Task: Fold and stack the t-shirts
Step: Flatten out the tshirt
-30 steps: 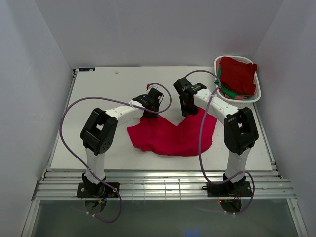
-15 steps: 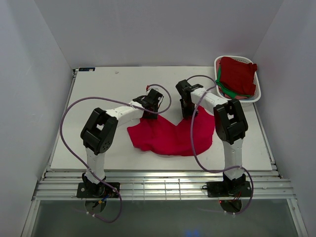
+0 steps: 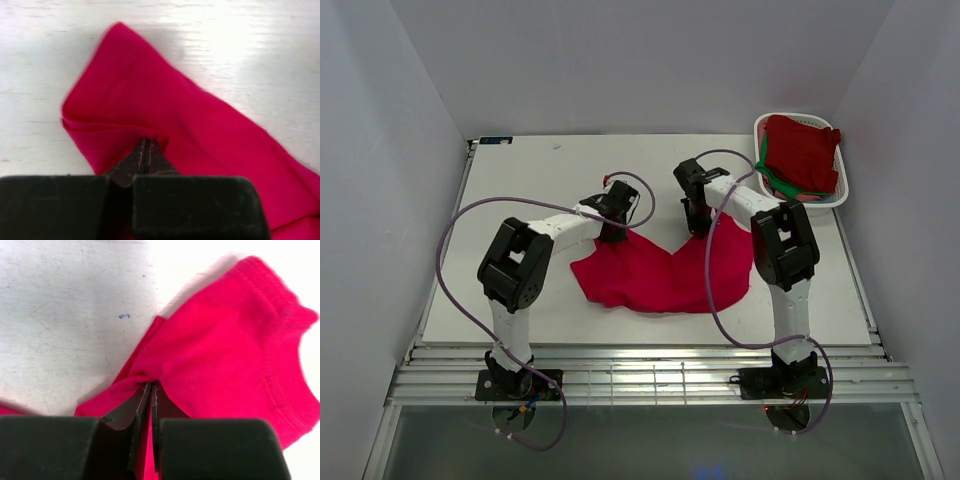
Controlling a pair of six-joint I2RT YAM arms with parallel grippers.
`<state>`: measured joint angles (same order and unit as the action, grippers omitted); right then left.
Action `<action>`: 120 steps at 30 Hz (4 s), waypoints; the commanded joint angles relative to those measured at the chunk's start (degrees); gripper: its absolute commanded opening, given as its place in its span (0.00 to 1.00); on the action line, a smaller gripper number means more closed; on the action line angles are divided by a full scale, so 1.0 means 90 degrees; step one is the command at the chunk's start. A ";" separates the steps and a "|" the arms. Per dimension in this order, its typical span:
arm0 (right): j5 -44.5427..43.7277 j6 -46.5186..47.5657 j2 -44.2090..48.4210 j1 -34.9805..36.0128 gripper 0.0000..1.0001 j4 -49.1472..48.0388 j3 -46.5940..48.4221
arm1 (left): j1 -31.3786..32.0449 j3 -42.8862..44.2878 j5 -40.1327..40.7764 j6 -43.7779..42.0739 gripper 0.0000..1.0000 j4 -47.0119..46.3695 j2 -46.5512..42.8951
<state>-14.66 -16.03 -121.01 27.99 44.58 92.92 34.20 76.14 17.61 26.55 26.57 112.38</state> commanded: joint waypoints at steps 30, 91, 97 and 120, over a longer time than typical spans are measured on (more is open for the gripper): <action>-0.0170 -0.0983 0.3671 0.0465 0.10 0.1895 -0.0442 | -0.1202 -0.0882 0.0680 0.0605 0.00 0.1941 -0.3248; -0.0012 0.0658 -0.1185 -0.0190 0.08 -0.1701 0.3094 | -0.1494 0.0269 0.0407 0.0381 0.00 0.1920 -0.1363; -0.0363 0.0941 0.0241 -0.0239 0.08 -0.1028 0.2644 | -0.2011 0.1664 0.0544 -0.0009 0.00 0.2399 -0.1694; -0.1039 -0.0474 0.3494 -0.0229 0.08 0.2887 0.0497 | -0.3165 0.0888 -0.0286 -0.0215 0.01 0.2800 -0.2446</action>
<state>-23.09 -15.84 -92.58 26.33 61.98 100.27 6.11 86.85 16.47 24.73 51.55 94.76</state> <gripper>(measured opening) 0.083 0.014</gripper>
